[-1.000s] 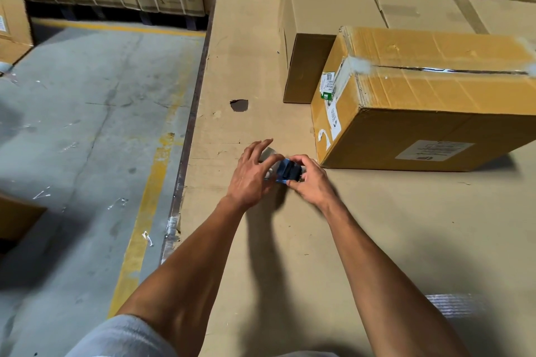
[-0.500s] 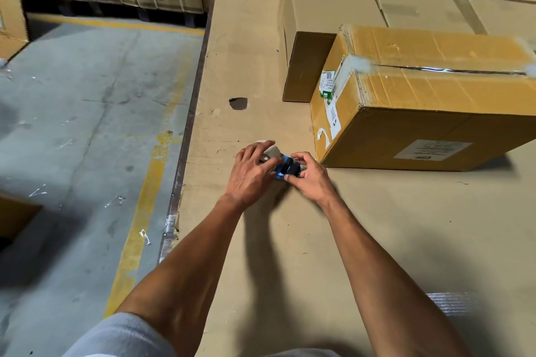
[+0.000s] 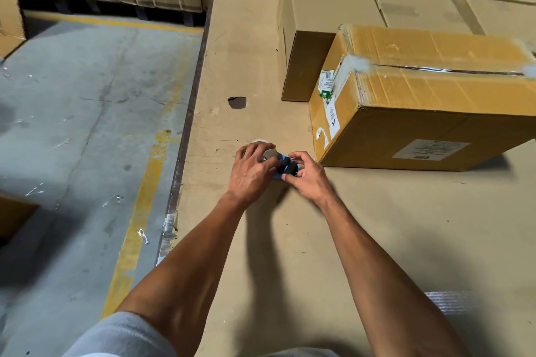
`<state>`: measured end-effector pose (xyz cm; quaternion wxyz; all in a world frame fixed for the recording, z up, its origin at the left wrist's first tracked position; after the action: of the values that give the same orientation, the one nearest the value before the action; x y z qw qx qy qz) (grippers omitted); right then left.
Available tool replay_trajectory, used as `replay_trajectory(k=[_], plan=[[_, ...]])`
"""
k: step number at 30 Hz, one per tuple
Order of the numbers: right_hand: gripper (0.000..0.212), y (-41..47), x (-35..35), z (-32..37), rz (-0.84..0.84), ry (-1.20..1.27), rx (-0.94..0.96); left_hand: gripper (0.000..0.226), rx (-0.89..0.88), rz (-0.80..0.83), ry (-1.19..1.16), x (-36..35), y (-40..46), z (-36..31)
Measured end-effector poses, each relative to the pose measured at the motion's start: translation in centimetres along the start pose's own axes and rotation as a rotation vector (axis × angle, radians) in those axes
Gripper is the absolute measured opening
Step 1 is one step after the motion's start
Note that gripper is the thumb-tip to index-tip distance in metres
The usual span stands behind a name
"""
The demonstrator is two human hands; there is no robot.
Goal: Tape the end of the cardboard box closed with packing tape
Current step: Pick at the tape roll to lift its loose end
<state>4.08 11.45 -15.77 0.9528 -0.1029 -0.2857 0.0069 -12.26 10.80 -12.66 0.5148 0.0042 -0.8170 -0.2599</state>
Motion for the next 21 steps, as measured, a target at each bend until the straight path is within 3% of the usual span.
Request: replay_trajectory(k=[11, 21], plan=[[0.052, 0.0, -0.4, -0.8, 0.029, -0.021, -0.005, 0.014, 0.033, 0.007, -0.086, 0.1, -0.5, 0.2], [0.058, 0.1, -0.8, -1.7, 0.049, 0.074, -0.043, 0.019, 0.094, 0.002, -0.152, -0.2, -1.5, 0.8]])
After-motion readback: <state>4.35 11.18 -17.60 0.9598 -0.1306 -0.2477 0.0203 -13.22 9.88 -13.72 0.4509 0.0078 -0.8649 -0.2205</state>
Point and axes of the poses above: each hand's wrist, its own y-axis towards the middle knuckle, its own x-axis out of the back of the hand, z = x × y, the point moved 9 cm from there along y, towards the middle knuckle, and after that the axes turned 6 degrees about -z, right-handed, at the moved point
